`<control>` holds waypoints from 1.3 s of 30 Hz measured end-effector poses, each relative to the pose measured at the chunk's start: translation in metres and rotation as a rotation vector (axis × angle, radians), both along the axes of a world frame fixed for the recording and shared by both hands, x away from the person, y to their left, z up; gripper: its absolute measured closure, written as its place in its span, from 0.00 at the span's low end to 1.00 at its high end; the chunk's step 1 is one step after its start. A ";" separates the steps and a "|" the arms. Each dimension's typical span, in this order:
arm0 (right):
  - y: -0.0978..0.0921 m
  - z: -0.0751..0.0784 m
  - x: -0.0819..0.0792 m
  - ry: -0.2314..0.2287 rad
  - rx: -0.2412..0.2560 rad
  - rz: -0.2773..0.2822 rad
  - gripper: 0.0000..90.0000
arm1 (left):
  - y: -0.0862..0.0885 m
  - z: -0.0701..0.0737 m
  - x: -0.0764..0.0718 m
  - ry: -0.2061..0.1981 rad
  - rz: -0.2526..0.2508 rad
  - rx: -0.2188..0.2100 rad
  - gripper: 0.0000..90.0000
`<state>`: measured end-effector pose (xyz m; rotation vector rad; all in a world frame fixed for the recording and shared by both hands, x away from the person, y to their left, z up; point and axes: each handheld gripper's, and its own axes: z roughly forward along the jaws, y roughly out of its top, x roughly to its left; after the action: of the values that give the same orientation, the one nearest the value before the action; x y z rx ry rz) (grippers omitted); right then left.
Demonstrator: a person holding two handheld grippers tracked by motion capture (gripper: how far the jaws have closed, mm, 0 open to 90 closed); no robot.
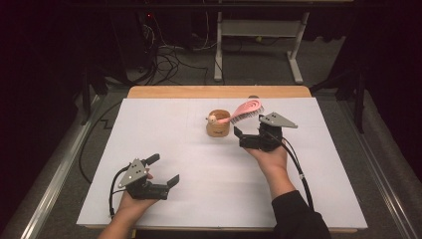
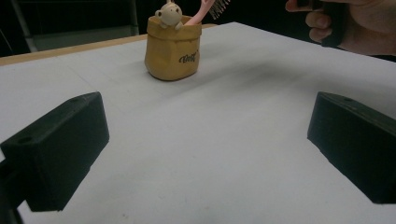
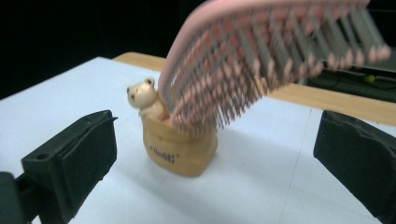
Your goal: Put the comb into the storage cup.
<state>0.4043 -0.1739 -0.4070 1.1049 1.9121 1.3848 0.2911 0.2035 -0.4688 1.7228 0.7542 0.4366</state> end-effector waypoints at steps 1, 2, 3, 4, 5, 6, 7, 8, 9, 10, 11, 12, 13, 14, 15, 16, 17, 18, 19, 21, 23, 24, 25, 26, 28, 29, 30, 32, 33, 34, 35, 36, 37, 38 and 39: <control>-0.001 -0.002 -0.002 -0.001 -0.003 0.002 0.00 | 0.000 0.000 0.000 0.000 -0.001 0.003 0.00; -0.002 -0.004 -0.004 -0.001 -0.005 0.005 0.00 | 0.000 0.000 0.000 0.001 -0.001 0.003 0.00; -0.003 -0.007 -0.006 -0.001 -0.006 0.007 0.00 | 0.000 0.000 0.000 0.001 -0.001 0.004 0.00; -0.004 -0.008 -0.007 0.001 -0.008 0.008 0.00 | 0.000 0.000 0.000 0.001 -0.002 0.004 0.00; -0.005 -0.011 -0.010 0.007 -0.011 0.010 0.00 | 0.000 0.000 0.000 0.002 -0.002 0.004 0.00; -0.006 -0.013 -0.011 0.009 -0.015 0.011 0.00 | 0.000 0.000 0.000 0.002 -0.001 0.004 0.00; -0.007 -0.016 -0.013 0.012 -0.023 0.011 0.00 | 0.001 0.000 0.001 0.004 0.001 0.002 0.00; -0.008 -0.018 -0.015 0.016 -0.028 0.014 0.00 | 0.001 0.000 0.001 0.004 0.002 0.001 0.00; -0.009 -0.020 -0.016 0.018 -0.029 0.015 0.00 | 0.001 0.000 0.001 0.004 0.003 0.001 0.00; -0.011 -0.022 -0.018 0.018 -0.031 0.015 0.00 | 0.001 0.000 0.001 0.004 0.004 0.002 0.00; -0.012 -0.025 -0.021 0.017 -0.035 0.018 0.00 | 0.001 0.000 0.001 0.004 0.004 0.002 0.00; -0.013 -0.026 -0.023 0.019 -0.039 0.019 0.00 | 0.001 0.000 0.001 0.004 0.004 0.003 0.00; -0.014 -0.027 -0.026 0.017 -0.040 0.023 0.00 | 0.002 0.000 0.001 0.005 0.004 0.003 0.00; -0.016 -0.030 -0.029 0.012 -0.039 0.026 0.00 | 0.002 0.000 0.001 0.006 0.004 0.004 0.00; -0.018 -0.031 -0.032 0.009 -0.037 0.028 0.00 | 0.001 0.000 0.001 0.007 0.004 0.006 0.00; -0.019 -0.032 -0.036 0.006 -0.036 0.031 0.00 | 0.001 0.000 0.001 0.008 0.003 0.007 0.00; -0.021 -0.034 -0.039 0.005 -0.037 0.034 0.00 | 0.001 -0.001 0.001 0.008 0.004 0.007 0.00; -0.022 -0.035 -0.041 0.001 -0.037 0.035 0.00 | 0.001 -0.001 0.001 0.009 0.003 0.008 0.00; -0.025 -0.036 -0.046 0.001 -0.037 0.034 0.00 | 0.002 0.000 0.001 0.010 0.004 0.007 0.00; -0.029 -0.039 -0.052 -0.007 -0.041 0.033 0.00 | 0.002 0.000 0.001 0.009 0.007 0.001 0.00; -0.035 -0.042 -0.061 -0.016 -0.036 0.036 0.00 | 0.003 0.000 0.001 0.009 0.011 -0.001 0.00; -0.038 -0.043 -0.065 -0.020 -0.031 0.038 0.00 | 0.003 0.000 0.001 0.009 0.011 0.002 0.00; -0.041 -0.044 -0.069 -0.023 -0.031 0.039 0.00 | 0.004 0.001 0.001 0.009 0.014 0.001 0.00; -0.045 -0.045 -0.073 -0.022 -0.029 0.039 0.00 | 0.004 0.001 0.001 0.009 0.016 0.003 0.00; -0.051 -0.047 -0.080 -0.023 -0.026 0.034 0.00 | 0.004 0.001 0.000 0.007 0.019 0.002 0.00; -0.056 -0.048 -0.084 -0.024 -0.021 0.032 0.00 | 0.004 0.002 0.000 0.007 0.019 0.005 0.00; -0.060 -0.049 -0.088 -0.021 -0.018 0.032 0.00 | 0.004 0.002 0.000 0.007 0.019 0.005 0.00; -0.069 -0.050 -0.096 -0.022 -0.010 0.025 0.00 | 0.005 0.002 0.000 0.008 0.020 0.006 0.00; -0.073 -0.051 -0.099 -0.026 -0.008 0.021 0.00 | 0.005 0.002 0.000 0.008 0.021 0.008 0.00; -0.076 -0.052 -0.102 -0.028 -0.004 0.017 0.00 | 0.005 0.002 0.000 0.008 0.020 0.009 0.00; -0.082 -0.053 -0.106 -0.033 -0.004 0.011 0.00 | 0.005 0.002 0.000 0.008 0.020 0.010 0.00; -0.085 -0.053 -0.108 -0.034 -0.003 0.008 0.00 | 0.005 0.002 -0.001 0.008 0.020 0.013 0.00; -0.090 -0.053 -0.111 -0.037 -0.004 0.001 0.00 | 0.005 0.002 -0.001 0.009 0.020 0.014 0.00; -0.094 -0.053 -0.114 -0.042 -0.002 0.001 0.00 | 0.005 0.002 -0.001 0.011 0.020 0.015 0.00; -0.099 -0.052 -0.118 -0.048 0.009 -0.003 0.00 | 0.005 0.002 -0.002 0.013 0.020 0.015 0.00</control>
<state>0.2861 -0.2729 -0.4590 1.0692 1.8716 1.4069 0.2895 0.2089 -0.4666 1.7353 0.7796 0.4462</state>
